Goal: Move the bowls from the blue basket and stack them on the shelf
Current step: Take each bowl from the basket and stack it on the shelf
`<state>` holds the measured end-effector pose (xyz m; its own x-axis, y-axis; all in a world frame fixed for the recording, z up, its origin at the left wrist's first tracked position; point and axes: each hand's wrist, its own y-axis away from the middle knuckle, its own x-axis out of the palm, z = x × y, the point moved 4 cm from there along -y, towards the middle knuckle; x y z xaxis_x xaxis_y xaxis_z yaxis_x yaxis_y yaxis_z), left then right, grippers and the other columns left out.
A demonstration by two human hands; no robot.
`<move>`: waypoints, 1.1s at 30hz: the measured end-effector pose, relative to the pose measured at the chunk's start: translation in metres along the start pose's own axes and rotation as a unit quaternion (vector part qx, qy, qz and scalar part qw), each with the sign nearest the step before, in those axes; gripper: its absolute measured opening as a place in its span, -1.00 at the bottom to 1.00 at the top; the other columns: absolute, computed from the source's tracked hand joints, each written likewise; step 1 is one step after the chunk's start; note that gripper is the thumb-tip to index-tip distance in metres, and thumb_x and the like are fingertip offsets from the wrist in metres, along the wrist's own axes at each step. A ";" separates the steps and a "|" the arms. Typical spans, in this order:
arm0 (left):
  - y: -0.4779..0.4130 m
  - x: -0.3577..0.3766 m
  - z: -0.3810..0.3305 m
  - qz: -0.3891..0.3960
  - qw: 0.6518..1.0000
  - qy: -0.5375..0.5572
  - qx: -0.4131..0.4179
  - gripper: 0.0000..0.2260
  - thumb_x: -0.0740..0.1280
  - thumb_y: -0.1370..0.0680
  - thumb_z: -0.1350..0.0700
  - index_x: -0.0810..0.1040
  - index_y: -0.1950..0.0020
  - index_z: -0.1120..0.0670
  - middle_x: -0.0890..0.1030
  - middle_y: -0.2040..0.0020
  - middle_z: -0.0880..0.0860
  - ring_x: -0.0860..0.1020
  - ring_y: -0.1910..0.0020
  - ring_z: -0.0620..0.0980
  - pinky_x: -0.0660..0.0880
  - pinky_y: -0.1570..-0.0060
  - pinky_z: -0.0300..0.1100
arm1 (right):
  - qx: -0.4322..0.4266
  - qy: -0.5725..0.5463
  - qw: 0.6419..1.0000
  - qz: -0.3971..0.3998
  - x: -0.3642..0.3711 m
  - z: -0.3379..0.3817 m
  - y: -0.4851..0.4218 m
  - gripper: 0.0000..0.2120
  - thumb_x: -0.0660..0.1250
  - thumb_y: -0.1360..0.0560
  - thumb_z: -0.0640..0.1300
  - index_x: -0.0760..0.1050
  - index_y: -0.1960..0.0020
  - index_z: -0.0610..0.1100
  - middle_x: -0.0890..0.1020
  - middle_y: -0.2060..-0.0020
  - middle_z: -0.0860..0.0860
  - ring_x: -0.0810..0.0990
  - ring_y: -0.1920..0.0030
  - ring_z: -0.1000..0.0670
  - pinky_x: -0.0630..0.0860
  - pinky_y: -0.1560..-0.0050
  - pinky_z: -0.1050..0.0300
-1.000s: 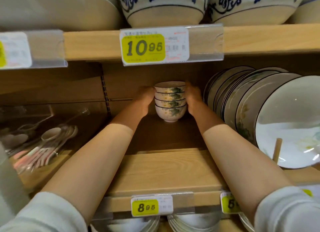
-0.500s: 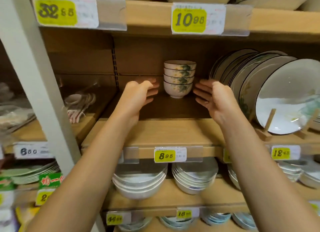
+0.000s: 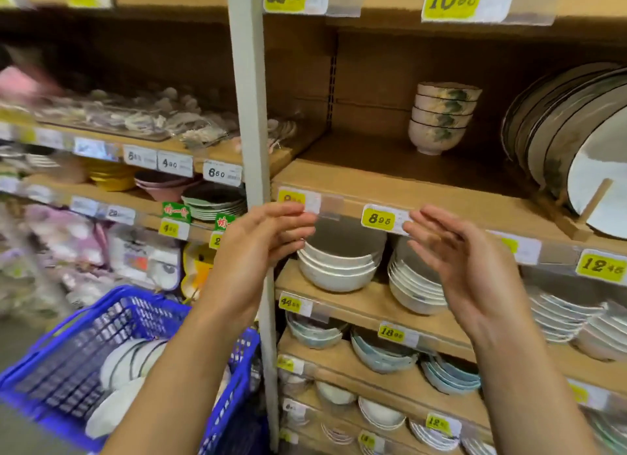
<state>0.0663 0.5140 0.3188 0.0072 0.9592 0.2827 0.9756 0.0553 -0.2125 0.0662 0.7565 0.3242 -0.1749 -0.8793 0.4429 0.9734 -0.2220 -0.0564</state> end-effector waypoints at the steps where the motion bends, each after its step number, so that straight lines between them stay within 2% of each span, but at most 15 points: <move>1: 0.018 -0.012 0.005 -0.027 1.000 -0.007 -0.011 -0.77 0.16 -0.59 0.28 0.60 -0.08 0.15 0.71 0.01 0.14 0.68 -0.03 0.09 0.61 -0.04 -0.15 | 0.012 -0.003 1.000 0.011 0.000 -0.008 0.011 -0.74 0.15 -0.60 -0.22 0.57 -0.15 -0.23 0.72 0.00 -0.12 0.70 -0.05 -0.05 0.62 -0.06 0.05; 7: 0.118 -0.097 0.018 -0.181 0.980 -0.029 -0.076 -0.75 0.13 -0.57 0.33 0.60 -0.03 0.20 0.72 0.06 0.15 0.69 0.10 0.02 0.62 0.08 -0.19 | 0.123 0.013 0.991 0.052 0.010 -0.076 0.074 -0.75 0.14 -0.61 -0.23 0.58 -0.10 -0.25 0.72 0.02 -0.16 0.69 -0.06 -0.08 0.54 -0.12 0.03; 13: 0.178 -0.186 0.016 -0.277 0.955 -0.032 -0.100 -0.75 0.14 -0.55 0.36 0.60 -0.02 0.22 0.72 0.08 0.17 0.69 0.15 0.01 0.59 0.02 -0.10 | 0.185 0.090 0.974 0.094 0.054 -0.147 0.129 -0.74 0.13 -0.61 -0.27 0.60 -0.03 -0.25 0.73 0.09 -0.16 0.71 0.00 -0.10 0.55 -0.09 0.02; 16: 0.195 -0.229 0.015 -0.297 0.948 -0.020 -0.108 -0.75 0.15 -0.54 0.37 0.61 -0.02 0.24 0.72 0.10 0.17 0.70 0.19 0.01 0.58 -0.02 -0.05 | 0.204 0.124 0.964 0.116 0.084 -0.181 0.148 -0.74 0.14 -0.62 -0.27 0.61 -0.05 -0.25 0.72 0.06 -0.17 0.70 -0.01 -0.10 0.54 -0.13 0.00; 21: 0.218 -0.317 0.007 -0.321 0.936 -0.011 -0.142 -0.78 0.17 -0.56 0.31 0.61 -0.02 0.23 0.72 0.10 0.17 0.69 0.19 0.00 0.63 0.15 -0.17 | 0.214 0.179 0.953 0.120 0.145 -0.238 0.174 -0.79 0.21 -0.60 -0.23 0.63 -0.01 -0.21 0.73 0.11 -0.10 0.71 0.04 -0.05 0.57 -0.06 0.06; 26: 0.231 -0.402 0.011 -0.317 0.928 -0.029 -0.194 -0.81 0.19 -0.58 0.28 0.60 -0.02 0.23 0.72 0.14 0.16 0.67 0.27 -0.02 0.58 0.16 -0.15 | 0.232 0.235 0.937 0.117 0.199 -0.304 0.189 -0.79 0.23 -0.59 -0.21 0.64 0.01 -0.19 0.73 0.09 -0.11 0.69 0.02 -0.07 0.56 -0.07 0.03; 30: 0.227 -0.452 0.025 -0.316 0.915 -0.046 -0.247 -0.82 0.21 -0.58 0.25 0.61 0.01 0.21 0.72 0.16 0.13 0.66 0.24 0.01 0.58 0.11 -0.13 | 0.250 0.285 0.920 0.103 0.222 -0.350 0.189 -0.84 0.30 -0.57 -0.14 0.65 0.08 -0.14 0.72 0.13 -0.06 0.69 0.11 0.02 0.55 0.09 0.13; 33: 0.212 -0.480 0.040 -0.298 0.907 -0.069 -0.289 -0.83 0.21 -0.58 0.22 0.61 0.01 0.18 0.72 0.16 0.12 0.64 0.20 0.03 0.57 0.16 -0.16 | 0.259 0.329 0.902 0.105 0.231 -0.382 0.181 -0.82 0.31 -0.56 -0.13 0.62 0.14 -0.16 0.69 0.14 -0.03 0.65 0.12 0.04 0.49 0.15 0.16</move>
<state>0.2614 0.0768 0.1009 -0.5480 0.8346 0.0569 0.7491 0.4593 0.4773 0.1454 0.3520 0.0749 0.1364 -0.9766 -0.1660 0.9043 0.0544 0.4233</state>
